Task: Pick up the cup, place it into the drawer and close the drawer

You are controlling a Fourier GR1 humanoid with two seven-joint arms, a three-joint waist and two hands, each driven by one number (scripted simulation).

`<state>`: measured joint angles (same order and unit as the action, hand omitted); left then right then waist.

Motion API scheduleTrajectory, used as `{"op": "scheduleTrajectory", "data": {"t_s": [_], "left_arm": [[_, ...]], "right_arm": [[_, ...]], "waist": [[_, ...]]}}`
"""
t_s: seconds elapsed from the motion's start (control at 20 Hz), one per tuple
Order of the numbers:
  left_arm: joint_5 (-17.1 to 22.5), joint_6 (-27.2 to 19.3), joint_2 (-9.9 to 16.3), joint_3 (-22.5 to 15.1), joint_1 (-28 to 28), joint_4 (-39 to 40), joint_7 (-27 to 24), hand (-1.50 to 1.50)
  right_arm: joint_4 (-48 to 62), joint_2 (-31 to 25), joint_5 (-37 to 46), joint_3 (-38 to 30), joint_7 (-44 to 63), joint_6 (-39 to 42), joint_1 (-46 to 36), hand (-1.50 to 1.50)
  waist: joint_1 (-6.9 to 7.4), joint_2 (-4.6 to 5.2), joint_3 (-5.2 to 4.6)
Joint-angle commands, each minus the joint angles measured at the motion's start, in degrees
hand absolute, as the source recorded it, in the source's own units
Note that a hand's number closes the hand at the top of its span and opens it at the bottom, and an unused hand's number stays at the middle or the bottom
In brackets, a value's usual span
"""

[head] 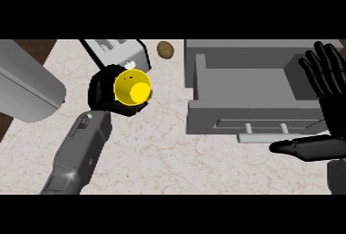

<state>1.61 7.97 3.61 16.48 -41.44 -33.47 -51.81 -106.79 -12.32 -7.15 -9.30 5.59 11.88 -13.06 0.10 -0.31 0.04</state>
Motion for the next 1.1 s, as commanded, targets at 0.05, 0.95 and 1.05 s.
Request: {"op": "scheduleTrajectory", "data": {"t_s": [0.05, 0.95, 1.05], "left_arm": [[-0.3, -1.6, -3.3, -4.6, -2.8, -10.9, 11.5, 1.50], [10.6, -26.1, -3.6, -20.5, -32.1, 5.2, 34.8, 1.50], [11.9, -28.0, -3.6, -22.9, -35.1, 8.1, 36.3, 1.50]], "right_arm": [[-2.1, -1.4, -0.9, -1.1, 4.4, -0.7, -1.3, -1.50], [2.1, 0.3, 0.6, 0.3, -1.7, 0.1, -2.4, -1.50], [4.9, 0.3, 0.7, 0.7, -1.3, -0.1, -6.0, -1.50]], "waist": [[0.58, -0.32, 0.01], [-3.66, 1.02, 0.03], [-4.07, 1.23, 0.03]]}}
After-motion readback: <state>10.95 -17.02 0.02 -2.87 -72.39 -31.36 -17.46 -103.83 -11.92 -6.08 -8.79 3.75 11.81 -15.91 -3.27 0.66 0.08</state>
